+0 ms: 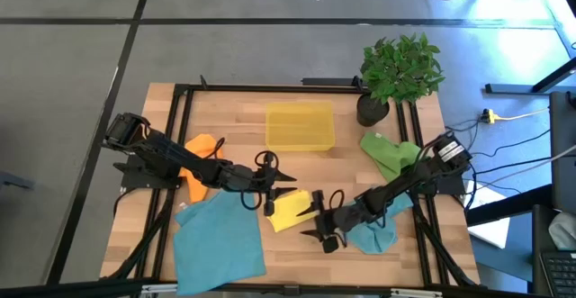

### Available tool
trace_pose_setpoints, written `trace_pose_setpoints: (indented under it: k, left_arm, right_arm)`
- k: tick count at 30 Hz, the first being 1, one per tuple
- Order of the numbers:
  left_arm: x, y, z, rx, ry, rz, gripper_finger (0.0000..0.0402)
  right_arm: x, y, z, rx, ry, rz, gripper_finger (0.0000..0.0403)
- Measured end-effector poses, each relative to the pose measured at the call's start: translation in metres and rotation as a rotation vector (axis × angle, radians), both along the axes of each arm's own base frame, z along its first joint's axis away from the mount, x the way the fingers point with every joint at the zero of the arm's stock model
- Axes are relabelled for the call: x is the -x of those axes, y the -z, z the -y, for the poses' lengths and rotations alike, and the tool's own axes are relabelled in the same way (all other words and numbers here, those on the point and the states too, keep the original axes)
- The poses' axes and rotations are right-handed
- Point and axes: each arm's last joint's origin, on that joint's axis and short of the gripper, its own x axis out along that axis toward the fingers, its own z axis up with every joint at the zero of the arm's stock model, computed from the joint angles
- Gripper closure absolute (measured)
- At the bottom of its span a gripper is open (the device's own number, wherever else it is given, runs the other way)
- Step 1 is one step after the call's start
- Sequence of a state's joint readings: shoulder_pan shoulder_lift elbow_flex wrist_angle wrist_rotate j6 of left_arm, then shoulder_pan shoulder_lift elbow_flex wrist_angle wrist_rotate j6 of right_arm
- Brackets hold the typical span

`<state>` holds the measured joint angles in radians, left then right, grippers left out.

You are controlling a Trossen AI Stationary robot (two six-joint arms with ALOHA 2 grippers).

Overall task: Fold microfiber towels
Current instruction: Put the folded yellow microfiber towel into the bin

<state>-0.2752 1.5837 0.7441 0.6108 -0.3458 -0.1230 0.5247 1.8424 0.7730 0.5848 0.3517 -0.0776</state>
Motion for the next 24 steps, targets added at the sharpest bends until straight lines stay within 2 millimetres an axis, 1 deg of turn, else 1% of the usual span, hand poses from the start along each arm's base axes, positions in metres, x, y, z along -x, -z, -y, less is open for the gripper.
trace_pose_setpoints:
  k: [3,7,12,16,19,24]
  left_arm:
    - [0.0,0.001,0.0,0.0,0.0,-0.011,0.0292]
    - [0.002,0.007,0.0,0.013,-0.005,-0.074,0.0292]
    - [0.007,0.021,0.001,0.075,0.044,-0.221,0.0292]
    - [0.006,0.025,0.002,0.121,0.041,-0.233,0.0292]
    - [0.002,0.037,0.004,0.152,0.063,-0.265,0.0292]
    - [-0.003,0.059,0.006,0.173,0.056,-0.32,0.0292]
  right_arm:
    - [-0.006,0.001,-0.003,0.028,0.008,-0.019,0.0146]
    - [-0.01,0.001,-0.005,0.042,0.006,-0.035,0.0146]
    - [-0.008,0.004,-0.005,0.055,0.007,-0.066,0.0146]
    - [-0.008,0.004,-0.004,0.058,0.007,-0.07,0.0146]
    - [-0.009,0.006,-0.004,0.07,0.008,-0.068,0.0146]
    - [-0.012,0.019,-0.006,0.138,0.016,-0.073,0.0146]
